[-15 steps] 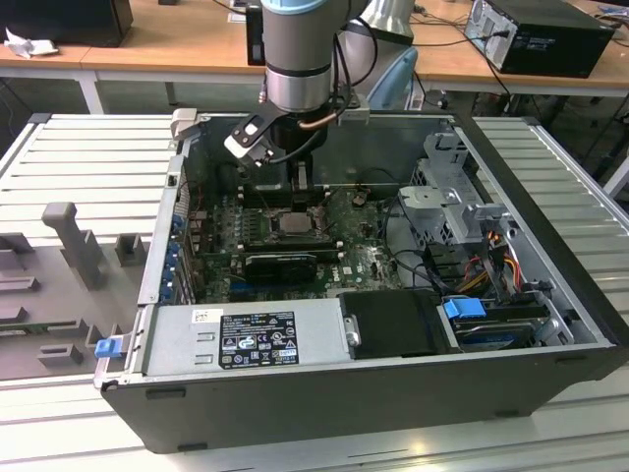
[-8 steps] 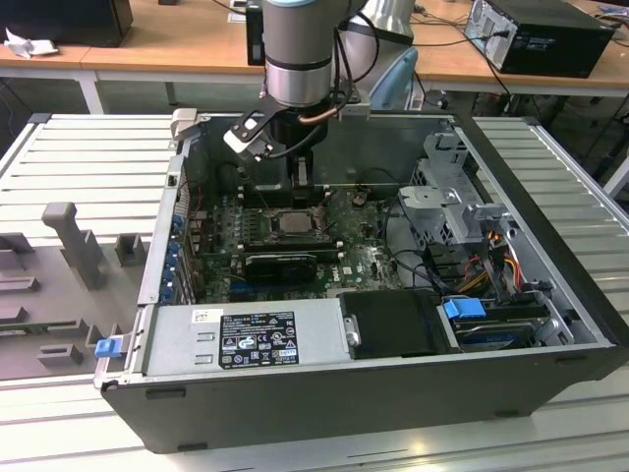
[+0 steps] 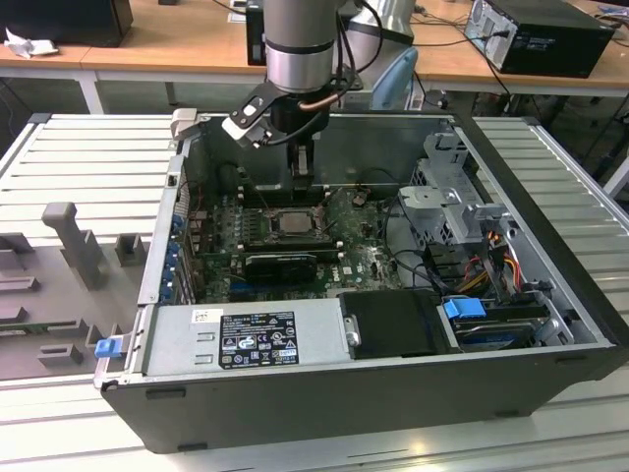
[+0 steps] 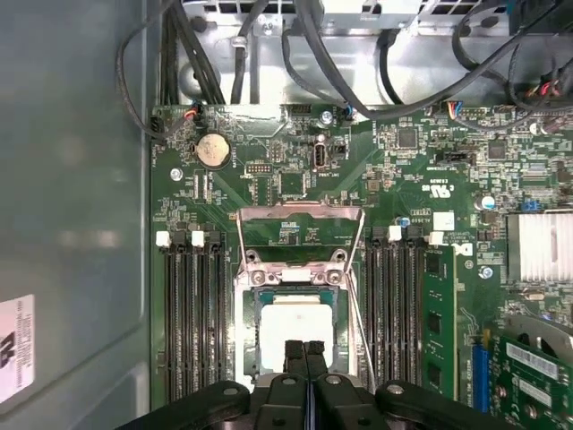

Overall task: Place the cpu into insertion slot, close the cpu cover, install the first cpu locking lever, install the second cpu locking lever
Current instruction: 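Close the cpu cover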

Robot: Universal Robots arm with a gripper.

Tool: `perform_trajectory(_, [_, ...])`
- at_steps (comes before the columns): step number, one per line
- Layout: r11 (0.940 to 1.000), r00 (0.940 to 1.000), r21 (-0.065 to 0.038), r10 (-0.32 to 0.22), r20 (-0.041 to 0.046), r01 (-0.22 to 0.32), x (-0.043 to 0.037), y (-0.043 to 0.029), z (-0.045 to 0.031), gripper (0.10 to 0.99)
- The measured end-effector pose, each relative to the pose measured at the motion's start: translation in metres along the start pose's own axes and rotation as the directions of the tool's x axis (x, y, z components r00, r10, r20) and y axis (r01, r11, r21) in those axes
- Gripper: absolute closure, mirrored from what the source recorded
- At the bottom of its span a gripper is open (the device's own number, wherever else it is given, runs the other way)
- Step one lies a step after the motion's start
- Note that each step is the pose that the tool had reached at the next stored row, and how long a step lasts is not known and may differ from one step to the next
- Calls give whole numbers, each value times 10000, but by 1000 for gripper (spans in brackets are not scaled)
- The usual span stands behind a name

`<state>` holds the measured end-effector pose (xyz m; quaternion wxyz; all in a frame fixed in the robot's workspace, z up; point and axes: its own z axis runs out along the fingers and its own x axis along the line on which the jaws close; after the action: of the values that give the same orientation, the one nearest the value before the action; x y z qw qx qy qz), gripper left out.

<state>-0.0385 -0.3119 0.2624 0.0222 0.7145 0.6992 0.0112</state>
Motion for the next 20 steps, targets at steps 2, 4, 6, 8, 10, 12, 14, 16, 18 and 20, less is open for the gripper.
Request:
perform_trajectory(2, [10000, 10000, 1, 61, 7, -61, -1, 4, -91, 980])
perform_trajectory(4, [9999, 9999, 1, 118, 10, -118, -3, 9, -184, 980])
perform_trajectory(6, [9998, 9998, 30, 179, 20, -179, -2, 67, -199, 980])
perform_trajectory(8, [9999, 9999, 32, 128, 16, -128, 3, 259, -174, 980])
perform_trajectory(10, [9997, 9997, 24, -240, 3, 240, 6, 280, -138, 980])
perform_trajectory(12, [9997, 9997, 27, -238, 5, 238, 18, 373, -79, 980])
perform_trajectory(14, [9997, 9997, 27, -239, 7, 239, 33, 477, -40, 980])
perform_trajectory(16, [9998, 9998, 34, -210, 9, 210, 38, 561, -27, 980])
perform_trajectory(18, [9999, 9999, 41, -167, 9, 167, 42, 652, -14, 980])
perform_trajectory(20, [9999, 9999, 42, -166, 10, 166, 43, 714, -2, 980])
